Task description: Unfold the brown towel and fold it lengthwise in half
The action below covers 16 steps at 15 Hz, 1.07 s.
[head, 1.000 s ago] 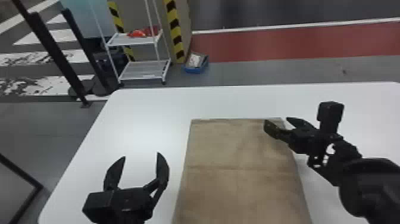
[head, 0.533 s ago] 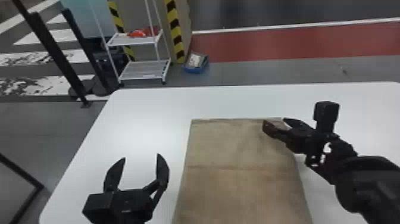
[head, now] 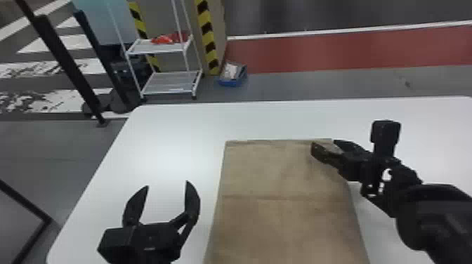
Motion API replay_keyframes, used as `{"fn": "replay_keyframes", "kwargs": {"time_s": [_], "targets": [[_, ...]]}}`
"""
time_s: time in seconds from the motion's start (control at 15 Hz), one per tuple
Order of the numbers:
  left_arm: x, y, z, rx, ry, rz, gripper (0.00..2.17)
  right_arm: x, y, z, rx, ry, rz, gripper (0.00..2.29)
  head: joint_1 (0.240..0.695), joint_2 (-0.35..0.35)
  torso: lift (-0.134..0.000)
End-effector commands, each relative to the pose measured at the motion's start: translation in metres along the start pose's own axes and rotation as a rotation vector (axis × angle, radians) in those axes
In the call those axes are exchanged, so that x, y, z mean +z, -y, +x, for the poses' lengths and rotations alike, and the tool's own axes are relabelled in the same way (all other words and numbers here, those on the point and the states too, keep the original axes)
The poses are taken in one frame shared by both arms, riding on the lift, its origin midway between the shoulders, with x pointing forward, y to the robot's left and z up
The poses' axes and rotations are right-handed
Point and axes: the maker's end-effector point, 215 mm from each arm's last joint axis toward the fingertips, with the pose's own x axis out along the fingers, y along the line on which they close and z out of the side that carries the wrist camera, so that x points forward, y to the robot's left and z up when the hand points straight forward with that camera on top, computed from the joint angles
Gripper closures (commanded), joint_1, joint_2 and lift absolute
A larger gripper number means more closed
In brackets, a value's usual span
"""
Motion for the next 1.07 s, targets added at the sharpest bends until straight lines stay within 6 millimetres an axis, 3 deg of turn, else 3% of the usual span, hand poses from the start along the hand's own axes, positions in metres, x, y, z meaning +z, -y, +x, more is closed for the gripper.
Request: {"fn": "replay_keyframes", "kwargs": {"time_s": [0.0, 0.47, 1.0], "targets": [[0.000, 0.000, 0.000, 0.000, 0.000, 0.000, 0.10, 0.001, -0.002, 0.000, 0.004, 0.002, 0.003, 0.35, 0.695, 0.188, -0.123], [0.000, 0.000, -0.001, 0.000, 0.000, -0.001, 0.10, 0.002, -0.020, 0.005, 0.040, 0.004, -0.004, 0.41, 0.695, 0.203, -0.123], [0.001, 0.000, -0.003, 0.000, 0.004, -0.002, 0.10, 0.000, -0.027, 0.003, 0.051, 0.010, 0.000, 0.40, 0.695, 0.213, -0.123]]}}
